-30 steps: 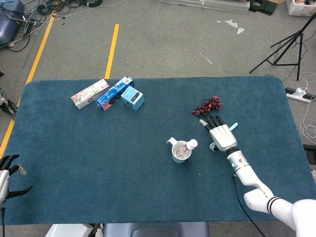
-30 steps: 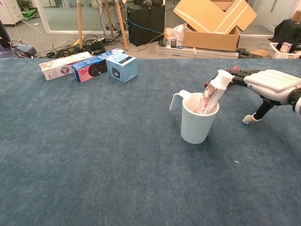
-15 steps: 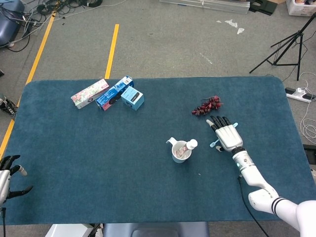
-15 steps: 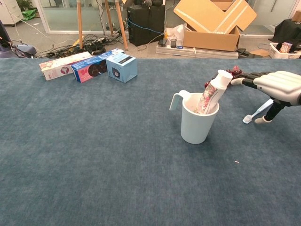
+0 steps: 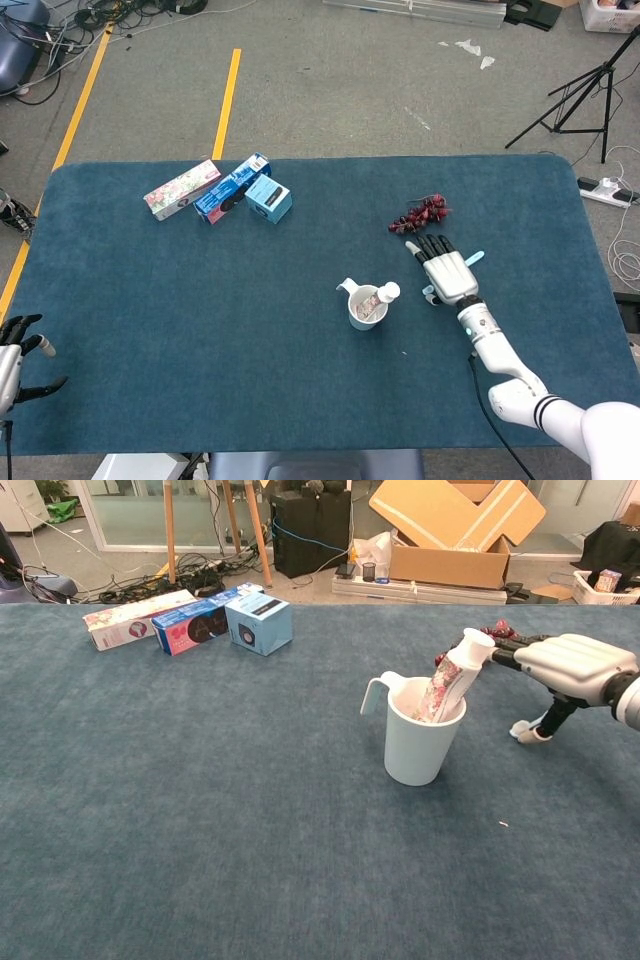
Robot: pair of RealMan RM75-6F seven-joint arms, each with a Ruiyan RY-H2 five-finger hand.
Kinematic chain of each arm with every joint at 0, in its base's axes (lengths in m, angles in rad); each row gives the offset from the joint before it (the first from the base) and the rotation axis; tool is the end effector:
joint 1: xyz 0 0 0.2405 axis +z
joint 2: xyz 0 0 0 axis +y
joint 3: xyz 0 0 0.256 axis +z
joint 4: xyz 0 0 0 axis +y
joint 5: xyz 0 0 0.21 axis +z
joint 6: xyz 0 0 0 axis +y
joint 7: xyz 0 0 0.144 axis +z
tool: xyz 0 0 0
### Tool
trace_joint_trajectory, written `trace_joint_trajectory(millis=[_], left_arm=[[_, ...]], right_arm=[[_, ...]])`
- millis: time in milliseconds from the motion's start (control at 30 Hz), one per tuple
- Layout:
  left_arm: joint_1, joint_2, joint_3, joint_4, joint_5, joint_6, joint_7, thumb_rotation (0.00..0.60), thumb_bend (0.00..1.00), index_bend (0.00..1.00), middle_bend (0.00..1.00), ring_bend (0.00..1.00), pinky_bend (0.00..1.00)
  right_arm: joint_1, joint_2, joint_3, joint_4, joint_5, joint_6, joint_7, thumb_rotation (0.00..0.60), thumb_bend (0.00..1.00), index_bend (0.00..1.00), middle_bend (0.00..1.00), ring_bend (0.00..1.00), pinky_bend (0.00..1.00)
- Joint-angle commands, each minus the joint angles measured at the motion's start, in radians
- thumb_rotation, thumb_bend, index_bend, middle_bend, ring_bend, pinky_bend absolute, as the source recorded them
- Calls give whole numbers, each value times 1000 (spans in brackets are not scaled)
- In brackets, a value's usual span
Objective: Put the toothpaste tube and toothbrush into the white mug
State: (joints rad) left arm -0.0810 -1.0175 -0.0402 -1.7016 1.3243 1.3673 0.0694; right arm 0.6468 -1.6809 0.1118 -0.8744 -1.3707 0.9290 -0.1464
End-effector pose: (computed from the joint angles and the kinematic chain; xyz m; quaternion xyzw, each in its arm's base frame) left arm -0.3313 0.1737 0.1759 -0.5768 -0.4406 -0.2982 0.6198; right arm -0.2683 -0.3731 -0.0078 0.7600 -0.2882 0.2718 0.5153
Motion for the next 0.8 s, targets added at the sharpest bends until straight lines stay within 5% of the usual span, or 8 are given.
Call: trace_joint_trajectory(millis=[33, 300, 433, 567, 700, 800], left_arm=[[0, 0, 0, 0, 0, 0, -1, 600, 0, 508, 172, 109, 241], [0, 2, -1, 0, -2, -2, -5, 600, 0, 508, 172, 110, 242], [-1, 1, -1, 0, -1, -1, -2, 600, 0, 508, 172, 110, 242], [-2, -1, 0, 0, -3, -3, 4, 600, 0, 508, 172, 110, 242], [-3, -3, 0, 1, -5, -5, 8, 600, 0, 508, 173, 109, 242], [-4, -4, 1, 1, -5, -8, 9, 600, 0, 508, 172, 110, 242]], right_arm=[[4, -9, 6, 8, 1, 6, -2, 600, 46, 47, 0, 0, 102], [-3, 19, 2, -7, -10, 24, 17, 600, 48, 47, 0, 0, 115], [-12, 69, 4, -47, -12, 43, -4, 600, 49, 80, 59, 31, 383], [-15, 122, 14, -95, 7, 39, -58, 600, 49, 162, 334, 355, 701], [-11, 172, 22, -135, 55, -12, -122, 600, 49, 257, 691, 706, 877], [-6, 192, 23, -146, 92, -57, -162, 600, 50, 300, 814, 808, 945]])
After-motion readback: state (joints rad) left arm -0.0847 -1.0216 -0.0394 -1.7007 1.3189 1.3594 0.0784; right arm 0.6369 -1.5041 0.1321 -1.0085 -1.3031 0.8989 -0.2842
